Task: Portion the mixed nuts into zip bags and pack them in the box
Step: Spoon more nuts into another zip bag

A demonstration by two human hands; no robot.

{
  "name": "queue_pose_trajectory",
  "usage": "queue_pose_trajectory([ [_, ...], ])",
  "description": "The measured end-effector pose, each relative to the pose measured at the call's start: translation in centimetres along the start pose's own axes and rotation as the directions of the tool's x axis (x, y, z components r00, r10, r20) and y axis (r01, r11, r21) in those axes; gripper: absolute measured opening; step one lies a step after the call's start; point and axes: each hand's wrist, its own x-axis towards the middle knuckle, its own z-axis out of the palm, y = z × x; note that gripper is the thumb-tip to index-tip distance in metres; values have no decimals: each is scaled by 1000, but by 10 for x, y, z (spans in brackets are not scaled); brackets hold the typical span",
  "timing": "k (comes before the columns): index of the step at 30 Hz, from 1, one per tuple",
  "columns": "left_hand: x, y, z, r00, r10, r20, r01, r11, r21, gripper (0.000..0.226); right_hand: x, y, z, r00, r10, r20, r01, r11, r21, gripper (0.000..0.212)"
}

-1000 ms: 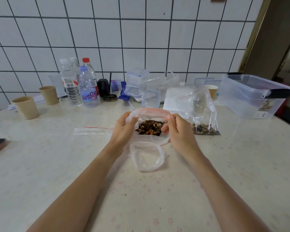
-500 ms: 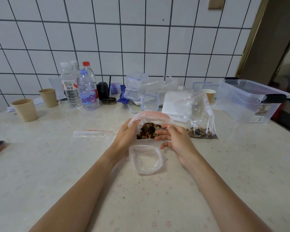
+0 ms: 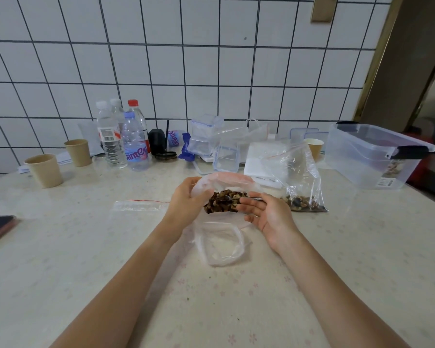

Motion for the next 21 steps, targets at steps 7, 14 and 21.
queue_pose_trajectory([
  [7,-17,7,-20,995,99,-33,-86,957,278,61,-2,-7,-4,999,-36,-7,36,999,-15,27],
  [14,-60,2,-35,908,415,-56,-340,810,478,21,-5,-18,-11,991,-129,-23,127,988,-83,35],
  [21,-74,-5,-27,946,295,137,-318,755,573,39,-13,-28,-22,991,-133,27,135,987,-87,38],
])
